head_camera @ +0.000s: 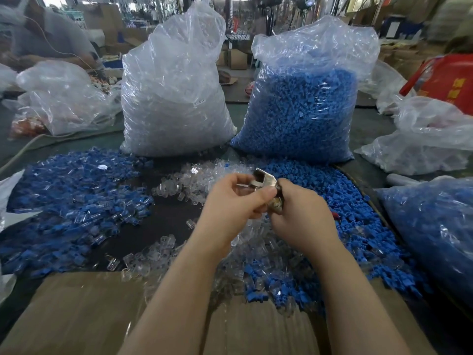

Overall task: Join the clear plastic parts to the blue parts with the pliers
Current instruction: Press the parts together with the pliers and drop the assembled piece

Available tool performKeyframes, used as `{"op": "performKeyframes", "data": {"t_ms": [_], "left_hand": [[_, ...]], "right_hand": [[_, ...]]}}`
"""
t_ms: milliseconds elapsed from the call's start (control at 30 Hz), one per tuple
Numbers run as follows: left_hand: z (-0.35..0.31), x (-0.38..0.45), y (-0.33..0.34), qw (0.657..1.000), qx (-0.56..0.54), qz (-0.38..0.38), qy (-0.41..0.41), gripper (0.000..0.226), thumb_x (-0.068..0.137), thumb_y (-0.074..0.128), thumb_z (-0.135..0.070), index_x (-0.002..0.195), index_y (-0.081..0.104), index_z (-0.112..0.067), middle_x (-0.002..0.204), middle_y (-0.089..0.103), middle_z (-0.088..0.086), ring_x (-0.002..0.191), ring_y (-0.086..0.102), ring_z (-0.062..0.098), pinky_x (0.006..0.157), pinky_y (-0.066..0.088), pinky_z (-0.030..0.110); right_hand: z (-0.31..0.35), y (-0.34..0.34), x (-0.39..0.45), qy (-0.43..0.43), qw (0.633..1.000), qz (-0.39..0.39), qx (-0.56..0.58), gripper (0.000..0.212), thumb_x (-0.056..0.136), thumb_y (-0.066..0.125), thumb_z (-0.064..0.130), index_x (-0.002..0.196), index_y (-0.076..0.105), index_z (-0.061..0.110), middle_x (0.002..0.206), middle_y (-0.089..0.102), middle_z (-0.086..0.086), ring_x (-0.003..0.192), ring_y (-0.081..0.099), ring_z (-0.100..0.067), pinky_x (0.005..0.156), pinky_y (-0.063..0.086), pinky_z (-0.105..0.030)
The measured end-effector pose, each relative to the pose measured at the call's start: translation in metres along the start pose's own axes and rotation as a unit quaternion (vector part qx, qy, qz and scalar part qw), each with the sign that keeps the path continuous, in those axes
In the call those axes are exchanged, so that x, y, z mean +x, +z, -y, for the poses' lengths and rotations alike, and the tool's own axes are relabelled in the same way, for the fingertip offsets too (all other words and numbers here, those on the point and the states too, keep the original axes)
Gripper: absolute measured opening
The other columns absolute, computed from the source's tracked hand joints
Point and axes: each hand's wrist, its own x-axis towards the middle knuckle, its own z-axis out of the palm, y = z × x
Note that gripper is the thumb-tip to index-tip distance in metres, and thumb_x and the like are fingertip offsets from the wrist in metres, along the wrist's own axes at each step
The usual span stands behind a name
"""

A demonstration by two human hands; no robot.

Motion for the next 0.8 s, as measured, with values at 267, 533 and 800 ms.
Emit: {"op": "performKeyframes", "data": {"t_ms": [267, 533, 800], "left_hand": [[0.005, 0.005, -0.005, 0.995, -0.062, -0.076, 0.013, 0.026, 0.076, 0.079, -0.001, 0.099, 0.067, 0.001, 0.073, 0.072, 0.009, 0.061, 0.068, 0.016, 0.058, 0.057, 0.023], [0.006, 0.01, -0.023, 0.996, -0.003, -0.063, 0.055, 0.026, 0.077, 0.08, -0.027, 0.099, 0.072, -0.016, 0.087, 0.076, 0.0, 0.077, 0.069, 0.01, 0.069, 0.055, 0.019], [0.021, 0.017, -0.05, 0.879, 0.454, -0.14, -0.051, 0.054, 0.087, 0.064, -0.054, 0.129, 0.055, -0.021, 0.126, 0.055, 0.008, 0.112, 0.057, 0.027, 0.099, 0.048, 0.045]], "right_hand": [[-0.004, 0.001, -0.001, -0.004, 0.998, 0.015, -0.064, 0.027, 0.077, 0.06, 0.023, 0.102, 0.05, 0.025, 0.09, 0.051, 0.009, 0.089, 0.048, -0.021, 0.08, 0.031, -0.035], [-0.008, -0.005, 0.0, 0.109, 0.994, 0.026, -0.021, 0.025, 0.083, 0.059, 0.019, 0.098, 0.043, 0.03, 0.082, 0.049, 0.006, 0.074, 0.049, -0.019, 0.057, 0.033, -0.03], [-0.033, -0.005, -0.006, 0.357, 0.932, -0.035, -0.054, 0.021, 0.091, 0.06, 0.023, 0.102, 0.051, 0.008, 0.079, 0.051, -0.007, 0.058, 0.043, -0.022, 0.048, 0.027, -0.029]]}}
